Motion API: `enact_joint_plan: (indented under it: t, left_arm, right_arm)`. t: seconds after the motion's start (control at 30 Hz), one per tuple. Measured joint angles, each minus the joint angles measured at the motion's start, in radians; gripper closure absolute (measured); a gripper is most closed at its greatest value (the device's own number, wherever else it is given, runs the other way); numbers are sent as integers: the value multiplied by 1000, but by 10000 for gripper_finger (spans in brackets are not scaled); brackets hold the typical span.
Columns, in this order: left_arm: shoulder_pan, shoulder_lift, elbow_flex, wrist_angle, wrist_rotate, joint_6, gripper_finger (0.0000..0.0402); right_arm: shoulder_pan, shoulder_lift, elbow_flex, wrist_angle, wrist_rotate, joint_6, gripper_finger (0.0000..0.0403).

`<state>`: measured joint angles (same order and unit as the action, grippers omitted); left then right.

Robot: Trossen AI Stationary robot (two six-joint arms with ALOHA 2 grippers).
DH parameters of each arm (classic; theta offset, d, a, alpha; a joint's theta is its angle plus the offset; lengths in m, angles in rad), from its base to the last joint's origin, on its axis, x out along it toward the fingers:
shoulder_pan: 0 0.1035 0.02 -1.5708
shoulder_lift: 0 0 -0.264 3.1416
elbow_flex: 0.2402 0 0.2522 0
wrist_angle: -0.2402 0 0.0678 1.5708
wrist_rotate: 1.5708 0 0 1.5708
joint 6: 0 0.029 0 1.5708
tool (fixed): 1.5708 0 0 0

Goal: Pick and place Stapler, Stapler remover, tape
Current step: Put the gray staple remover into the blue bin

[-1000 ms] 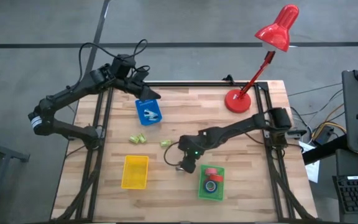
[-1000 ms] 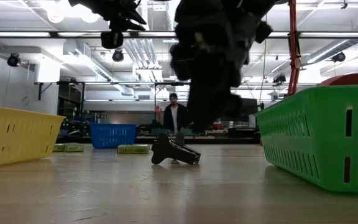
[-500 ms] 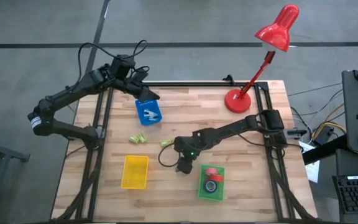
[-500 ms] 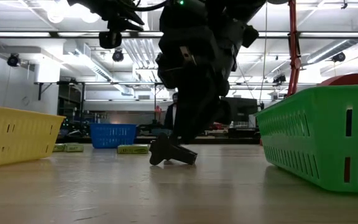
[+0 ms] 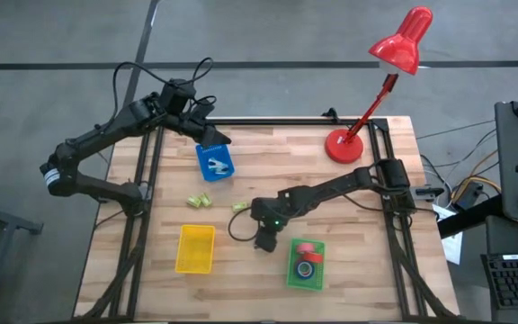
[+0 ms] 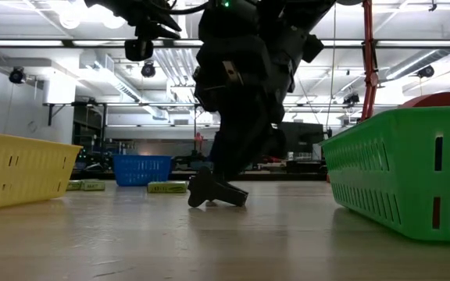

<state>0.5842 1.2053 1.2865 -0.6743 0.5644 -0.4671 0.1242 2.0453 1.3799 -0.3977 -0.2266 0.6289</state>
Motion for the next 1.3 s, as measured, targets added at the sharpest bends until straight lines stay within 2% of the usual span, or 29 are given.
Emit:
enact_joint_plan:
  t: [0.4, 0.67, 1.1, 1.3]
  left_arm:
    - [1, 0, 0, 0, -9, 1, 337]
    - [0, 0, 0, 0, -25, 28, 337]
    - [1, 1, 0, 13, -23, 166, 337]
    - [1, 1, 0, 37, 57, 194, 337]
  right_arm:
    - [-10, 3, -4, -2, 10, 6, 391]
    - [-60, -14, -4, -18, 9, 56, 394]
    - [-233, -238, 12, -3, 54, 17, 394]
    - [-295, -351, 17, 43, 78, -8, 394]
